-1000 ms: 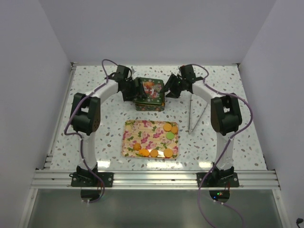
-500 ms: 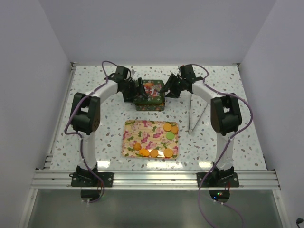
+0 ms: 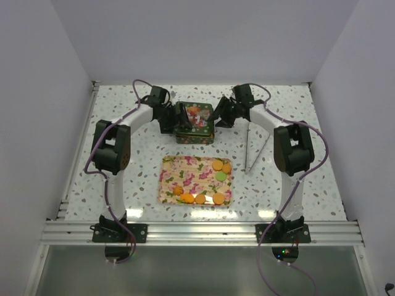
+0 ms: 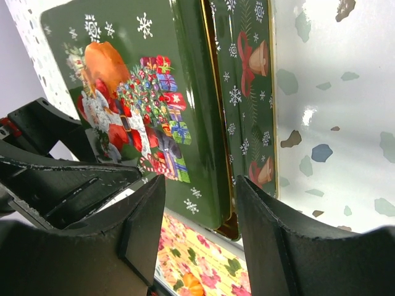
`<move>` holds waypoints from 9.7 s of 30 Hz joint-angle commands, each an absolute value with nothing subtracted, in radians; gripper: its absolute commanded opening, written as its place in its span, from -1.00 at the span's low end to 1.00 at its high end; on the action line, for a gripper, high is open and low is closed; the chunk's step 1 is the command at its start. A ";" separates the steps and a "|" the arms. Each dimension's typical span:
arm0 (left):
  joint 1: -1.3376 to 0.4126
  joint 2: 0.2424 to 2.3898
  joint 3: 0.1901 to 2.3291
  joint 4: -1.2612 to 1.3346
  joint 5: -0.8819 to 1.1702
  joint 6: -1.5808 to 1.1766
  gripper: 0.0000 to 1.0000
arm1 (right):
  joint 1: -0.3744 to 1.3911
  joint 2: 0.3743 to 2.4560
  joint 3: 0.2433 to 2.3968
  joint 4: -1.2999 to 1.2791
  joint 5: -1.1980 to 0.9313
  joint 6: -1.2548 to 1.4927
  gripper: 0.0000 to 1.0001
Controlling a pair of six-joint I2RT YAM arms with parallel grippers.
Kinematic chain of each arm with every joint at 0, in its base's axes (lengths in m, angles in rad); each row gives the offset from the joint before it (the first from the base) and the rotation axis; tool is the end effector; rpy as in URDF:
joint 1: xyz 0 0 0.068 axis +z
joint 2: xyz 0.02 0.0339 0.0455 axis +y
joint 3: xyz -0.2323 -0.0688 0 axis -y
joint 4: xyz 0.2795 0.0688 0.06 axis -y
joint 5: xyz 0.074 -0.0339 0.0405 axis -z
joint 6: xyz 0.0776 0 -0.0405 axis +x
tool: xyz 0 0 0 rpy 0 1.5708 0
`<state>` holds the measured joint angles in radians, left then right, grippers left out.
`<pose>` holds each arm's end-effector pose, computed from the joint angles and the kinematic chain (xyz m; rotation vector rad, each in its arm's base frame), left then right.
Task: Pack the cookies
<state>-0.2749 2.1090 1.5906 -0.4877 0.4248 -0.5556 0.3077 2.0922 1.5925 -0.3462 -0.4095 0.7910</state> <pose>0.4620 -0.1635 0.1043 -0.2082 2.6682 -0.8397 0.4729 0.1827 0.1250 0.4175 2.5374 0.9616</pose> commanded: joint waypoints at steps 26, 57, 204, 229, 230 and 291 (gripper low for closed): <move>-0.261 2.114 1.707 -0.545 0.393 -0.499 1.00 | 0.310 2.089 1.626 -0.371 -0.390 0.756 0.07; -0.276 2.109 1.646 -0.565 0.360 -0.471 1.00 | 0.304 2.123 1.617 -0.367 -0.376 0.747 -0.32; -0.388 1.858 1.459 -0.247 0.394 -0.575 -1.00 | 0.324 2.571 2.332 -0.477 -0.537 0.598 0.13; -0.397 1.876 1.393 -0.356 0.290 -0.551 -1.00 | 0.321 2.523 2.341 -0.505 -0.468 0.587 0.36; -0.393 1.867 1.416 -0.363 0.287 -0.551 -0.99 | 0.318 2.519 2.350 -0.506 -0.462 0.588 0.48; -0.183 1.431 0.348 0.906 -0.641 -0.098 1.00 | 0.469 0.808 1.158 -0.771 -0.262 0.494 0.97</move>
